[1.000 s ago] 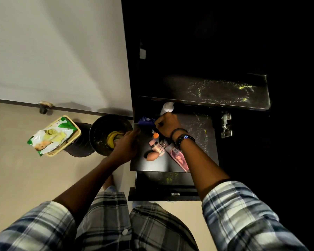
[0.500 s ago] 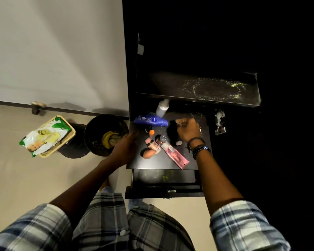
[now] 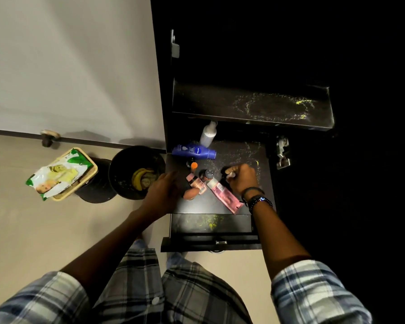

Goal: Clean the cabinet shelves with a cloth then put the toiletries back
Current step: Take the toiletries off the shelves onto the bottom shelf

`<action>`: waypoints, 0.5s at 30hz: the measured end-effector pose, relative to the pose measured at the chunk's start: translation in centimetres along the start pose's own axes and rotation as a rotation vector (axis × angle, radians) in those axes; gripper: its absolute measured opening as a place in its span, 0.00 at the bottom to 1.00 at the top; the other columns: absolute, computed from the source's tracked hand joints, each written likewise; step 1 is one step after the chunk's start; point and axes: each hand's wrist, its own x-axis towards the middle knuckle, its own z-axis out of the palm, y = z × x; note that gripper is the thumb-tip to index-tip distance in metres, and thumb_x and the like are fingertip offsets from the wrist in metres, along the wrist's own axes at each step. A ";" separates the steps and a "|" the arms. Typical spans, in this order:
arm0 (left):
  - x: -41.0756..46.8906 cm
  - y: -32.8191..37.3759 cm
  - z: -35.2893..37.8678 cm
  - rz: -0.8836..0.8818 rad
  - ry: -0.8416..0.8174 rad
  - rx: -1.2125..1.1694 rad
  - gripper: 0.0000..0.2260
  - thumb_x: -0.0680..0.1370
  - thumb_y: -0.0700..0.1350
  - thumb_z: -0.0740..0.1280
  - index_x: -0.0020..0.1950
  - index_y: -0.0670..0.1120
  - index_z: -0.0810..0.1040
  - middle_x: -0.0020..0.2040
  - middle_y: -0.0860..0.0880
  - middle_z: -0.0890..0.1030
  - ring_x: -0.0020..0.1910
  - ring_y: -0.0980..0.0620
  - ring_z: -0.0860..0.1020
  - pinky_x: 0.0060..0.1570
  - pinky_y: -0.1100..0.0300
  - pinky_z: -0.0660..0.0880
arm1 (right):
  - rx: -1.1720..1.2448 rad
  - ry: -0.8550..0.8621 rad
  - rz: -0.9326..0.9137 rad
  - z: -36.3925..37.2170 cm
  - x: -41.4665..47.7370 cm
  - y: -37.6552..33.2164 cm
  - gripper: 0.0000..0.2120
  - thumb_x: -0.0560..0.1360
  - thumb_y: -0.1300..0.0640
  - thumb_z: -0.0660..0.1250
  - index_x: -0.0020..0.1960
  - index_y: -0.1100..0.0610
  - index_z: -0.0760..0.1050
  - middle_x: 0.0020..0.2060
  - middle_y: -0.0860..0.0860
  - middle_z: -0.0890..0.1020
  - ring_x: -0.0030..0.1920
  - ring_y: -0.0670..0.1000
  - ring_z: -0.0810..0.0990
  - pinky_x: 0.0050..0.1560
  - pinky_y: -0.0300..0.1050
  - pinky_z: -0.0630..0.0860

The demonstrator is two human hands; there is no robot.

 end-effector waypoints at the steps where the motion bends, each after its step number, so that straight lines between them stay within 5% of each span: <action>1: 0.0 0.1 0.1 0.015 0.009 0.008 0.22 0.78 0.42 0.62 0.72 0.40 0.64 0.66 0.37 0.71 0.63 0.38 0.72 0.59 0.49 0.70 | -0.002 0.008 -0.001 0.0 0.2 -0.3 0.10 0.71 0.69 0.64 0.47 0.61 0.83 0.49 0.57 0.85 0.52 0.55 0.82 0.56 0.40 0.75; 15: -0.2 1.7 1.8 0.168 0.014 0.102 0.18 0.77 0.53 0.63 0.62 0.44 0.74 0.57 0.45 0.76 0.51 0.47 0.77 0.44 0.58 0.72 | -0.083 -0.163 -0.204 2.0 3.4 -5.1 0.11 0.71 0.65 0.64 0.48 0.59 0.83 0.47 0.58 0.85 0.51 0.52 0.82 0.51 0.38 0.74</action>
